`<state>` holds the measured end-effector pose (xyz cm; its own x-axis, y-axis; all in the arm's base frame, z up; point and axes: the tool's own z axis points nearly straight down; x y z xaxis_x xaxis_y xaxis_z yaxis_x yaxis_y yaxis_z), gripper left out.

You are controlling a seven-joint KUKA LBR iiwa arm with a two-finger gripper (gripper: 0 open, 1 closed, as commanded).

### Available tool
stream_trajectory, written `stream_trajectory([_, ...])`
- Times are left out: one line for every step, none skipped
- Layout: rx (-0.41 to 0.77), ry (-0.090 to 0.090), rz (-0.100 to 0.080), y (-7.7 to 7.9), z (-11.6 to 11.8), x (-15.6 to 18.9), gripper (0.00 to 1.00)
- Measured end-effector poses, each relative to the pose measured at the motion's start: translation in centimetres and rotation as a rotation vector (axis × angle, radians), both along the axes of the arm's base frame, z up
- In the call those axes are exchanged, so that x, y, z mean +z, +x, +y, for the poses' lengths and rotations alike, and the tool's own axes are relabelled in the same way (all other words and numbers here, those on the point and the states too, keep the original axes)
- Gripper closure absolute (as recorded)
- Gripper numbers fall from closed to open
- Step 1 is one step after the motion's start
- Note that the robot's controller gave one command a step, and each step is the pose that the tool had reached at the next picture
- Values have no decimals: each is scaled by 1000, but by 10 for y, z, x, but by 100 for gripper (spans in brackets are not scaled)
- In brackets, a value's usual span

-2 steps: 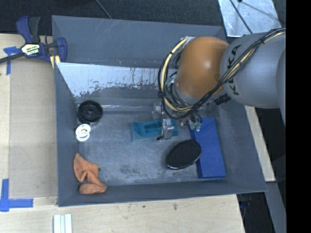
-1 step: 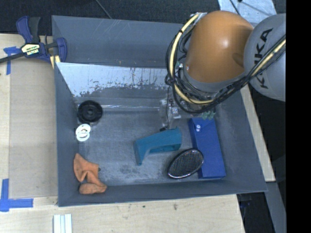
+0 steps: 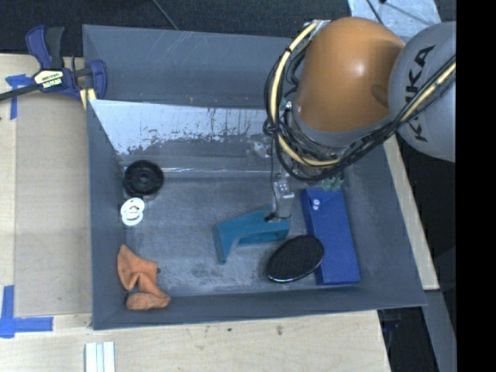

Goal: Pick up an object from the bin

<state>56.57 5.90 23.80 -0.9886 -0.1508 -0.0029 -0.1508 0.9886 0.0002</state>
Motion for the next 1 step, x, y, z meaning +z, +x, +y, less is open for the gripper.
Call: stream_trajectory([0, 0, 0, 0, 0, 0, 0])
